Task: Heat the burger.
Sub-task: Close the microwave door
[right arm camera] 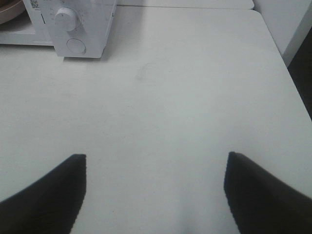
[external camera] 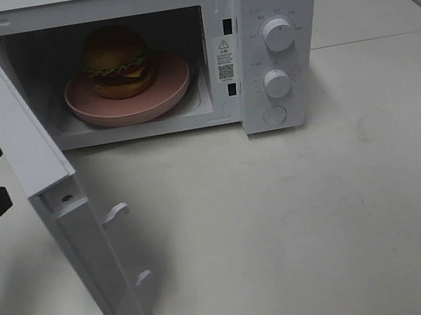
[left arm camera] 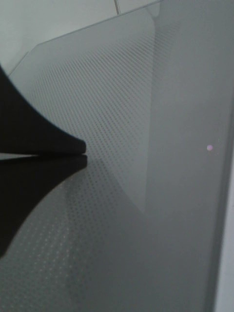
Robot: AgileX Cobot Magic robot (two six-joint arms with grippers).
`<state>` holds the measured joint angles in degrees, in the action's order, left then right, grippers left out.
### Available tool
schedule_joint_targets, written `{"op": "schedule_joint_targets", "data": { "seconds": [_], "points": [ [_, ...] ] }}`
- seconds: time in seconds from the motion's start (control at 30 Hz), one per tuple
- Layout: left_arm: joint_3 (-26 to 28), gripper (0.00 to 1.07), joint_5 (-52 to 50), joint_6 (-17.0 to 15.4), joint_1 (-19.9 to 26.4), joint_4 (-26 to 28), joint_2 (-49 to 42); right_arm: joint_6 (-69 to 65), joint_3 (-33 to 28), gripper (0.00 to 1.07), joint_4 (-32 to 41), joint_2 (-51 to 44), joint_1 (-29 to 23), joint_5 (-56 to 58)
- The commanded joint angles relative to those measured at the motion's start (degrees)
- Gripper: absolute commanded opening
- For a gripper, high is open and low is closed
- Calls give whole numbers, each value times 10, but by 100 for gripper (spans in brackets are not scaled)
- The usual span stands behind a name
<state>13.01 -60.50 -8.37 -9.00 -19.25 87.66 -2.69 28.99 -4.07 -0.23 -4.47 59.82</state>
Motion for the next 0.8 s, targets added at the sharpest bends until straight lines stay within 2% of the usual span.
{"op": "schedule_joint_targets", "data": {
  "seconds": [0.03,0.07,0.1,0.13,0.17,0.2,0.23,0.27,0.5,0.8],
  "points": [
    [6,0,-15,22,-36,49,11,-3,1,75,-1,-16,5,-4],
    [6,0,-16,29,-52,65,16,-3,1,75,-1,-16,5,-4],
    [6,0,-24,42,-84,104,25,-3,1,75,-1,-16,5,-4],
    [6,0,-24,42,-84,104,25,-3,1,75,-1,-16,5,-4],
    [6,0,-26,46,-95,120,28,-3,1,75,-1,-16,5,-4],
    [7,0,-28,53,-123,164,32,-3,1,75,-1,-16,5,-4],
    [7,0,-28,53,-123,164,32,-3,1,75,-1,-16,5,-4],
    [12,0,-25,61,-151,206,34,-3,1,75,-1,-16,5,-4],
    [53,0,-7,92,-212,278,43,-4,1,75,-1,-16,5,-4],
    [160,0,74,154,-282,383,76,-4,1,75,-1,-16,4,-4]
  ]
}}
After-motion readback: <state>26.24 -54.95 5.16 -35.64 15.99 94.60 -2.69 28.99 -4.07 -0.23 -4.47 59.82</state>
